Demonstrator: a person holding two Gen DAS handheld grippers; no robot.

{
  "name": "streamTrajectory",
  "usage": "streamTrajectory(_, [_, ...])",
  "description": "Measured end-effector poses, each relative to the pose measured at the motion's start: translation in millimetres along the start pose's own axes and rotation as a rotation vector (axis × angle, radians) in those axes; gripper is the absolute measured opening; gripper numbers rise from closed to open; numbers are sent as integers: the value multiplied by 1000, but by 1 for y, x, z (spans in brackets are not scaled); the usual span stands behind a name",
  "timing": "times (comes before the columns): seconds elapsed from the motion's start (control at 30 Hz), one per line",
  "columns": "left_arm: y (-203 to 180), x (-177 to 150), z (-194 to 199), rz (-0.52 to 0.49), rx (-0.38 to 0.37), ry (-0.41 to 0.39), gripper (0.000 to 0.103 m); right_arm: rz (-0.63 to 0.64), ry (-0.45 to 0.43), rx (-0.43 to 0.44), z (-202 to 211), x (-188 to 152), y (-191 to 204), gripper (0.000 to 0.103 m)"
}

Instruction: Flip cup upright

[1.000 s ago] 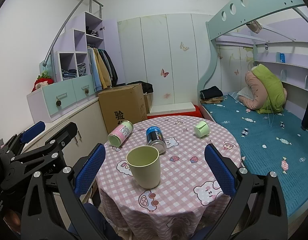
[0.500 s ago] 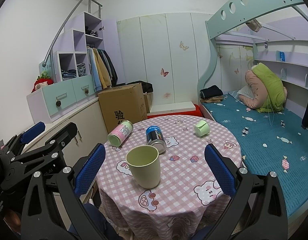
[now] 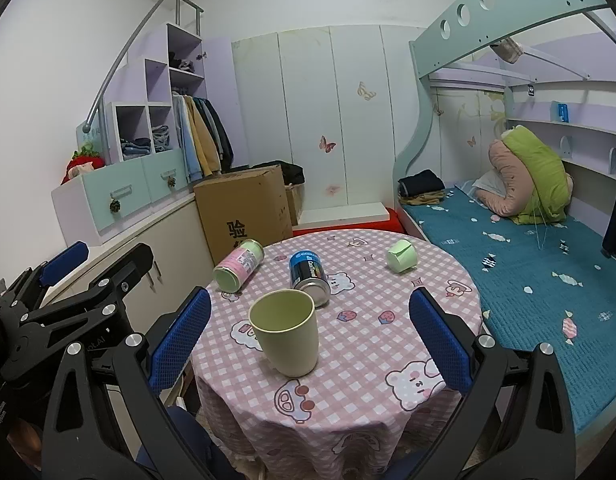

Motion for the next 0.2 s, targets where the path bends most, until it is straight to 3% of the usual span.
streamTrajectory(0.2, [4, 0, -3, 15, -11, 13, 94, -6, 3, 5, -3, -3, -1, 96])
Point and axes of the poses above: each gripper's, at about its wrist camera, not at the fingertips, and z roughly against the way its jaws point, y to its left, x to its top, the point moved 1 cm from there along -z, roughly the way its jaws point, and after that the axes turned 12 degrees about z, right-handed, at the moved point
